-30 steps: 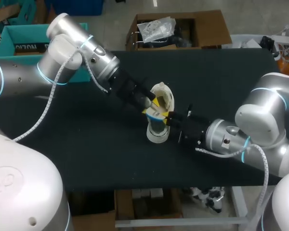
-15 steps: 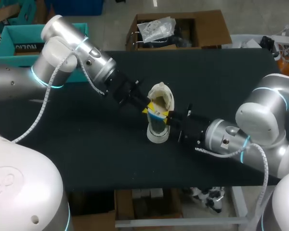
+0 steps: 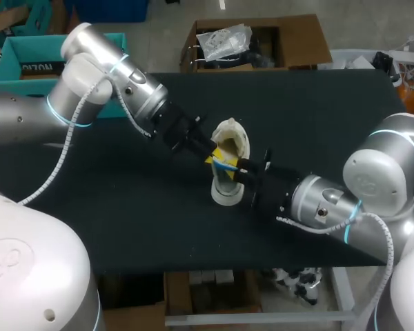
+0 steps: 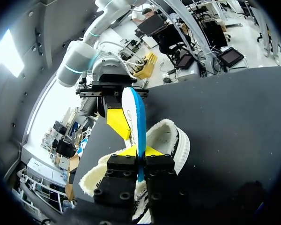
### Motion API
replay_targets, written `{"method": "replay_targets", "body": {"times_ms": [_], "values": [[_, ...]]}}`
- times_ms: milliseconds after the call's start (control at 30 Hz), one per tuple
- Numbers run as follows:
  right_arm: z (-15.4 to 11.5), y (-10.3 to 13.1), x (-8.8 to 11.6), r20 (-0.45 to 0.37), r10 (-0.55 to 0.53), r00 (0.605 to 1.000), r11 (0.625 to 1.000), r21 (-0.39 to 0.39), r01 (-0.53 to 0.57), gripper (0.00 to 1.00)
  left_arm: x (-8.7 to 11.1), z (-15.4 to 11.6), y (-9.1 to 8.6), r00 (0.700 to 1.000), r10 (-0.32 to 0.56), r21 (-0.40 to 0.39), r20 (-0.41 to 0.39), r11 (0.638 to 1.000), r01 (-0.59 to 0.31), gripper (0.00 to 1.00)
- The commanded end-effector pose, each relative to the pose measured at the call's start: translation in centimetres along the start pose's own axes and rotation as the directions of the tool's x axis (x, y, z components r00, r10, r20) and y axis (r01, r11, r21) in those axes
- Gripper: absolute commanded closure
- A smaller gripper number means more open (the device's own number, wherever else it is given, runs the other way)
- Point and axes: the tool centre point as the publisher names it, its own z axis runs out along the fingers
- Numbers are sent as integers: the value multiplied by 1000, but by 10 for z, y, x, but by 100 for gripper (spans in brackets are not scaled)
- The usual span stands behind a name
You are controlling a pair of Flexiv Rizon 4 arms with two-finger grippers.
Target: Open the shoe tongue, take the insole out of the shoe, put the insole back into the shoe, and pack the shoe into the shoebox
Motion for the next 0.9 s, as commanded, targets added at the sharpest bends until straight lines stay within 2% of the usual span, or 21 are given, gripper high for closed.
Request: {"method": "replay_targets", "body": {"times_ms": [33, 200, 567, 600, 633, 667, 700, 800, 900], "values": [[4, -2, -2, 0, 0, 1000, 1000, -4, 0, 100, 3, 3, 2, 1000, 0, -5, 5, 1000, 0, 100], [14, 8, -8, 19, 0, 1000, 1000, 4, 0, 100, 3, 3, 7, 1000, -1, -21, 15, 1000, 2, 100], [27, 29, -9, 22, -22, 1000, 1000, 1, 22, 100, 1, 8, 34, 1000, -10, -45, 26, 999, 11, 100], [27, 30, -9, 28, -27, 999, 1000, -11, 27, 100, 1, 8, 34, 1000, -10, -44, 27, 999, 11, 91], [27, 32, -10, 28, -25, 999, 1000, -12, 25, 100, 1, 7, 33, 1000, -10, -43, 26, 999, 11, 75], [27, 33, -10, 27, -23, 999, 1000, -13, 23, 100, 1, 6, 30, 1000, -1, -39, 27, 999, 2, 64], [27, 33, -10, 27, -22, 999, 1000, -17, 23, 100, 0, 5, 28, 1000, 2, -38, 28, 999, -1, 57], [25, 35, -10, 27, -20, 999, 999, -28, 21, 100, 0, 3, 24, 1000, 13, -35, 27, 999, -12, 53], [25, 37, -11, 28, -19, 999, 999, -35, 20, 100, 2, 2, 23, 999, 14, -34, 29, 999, -13, 57]]}}
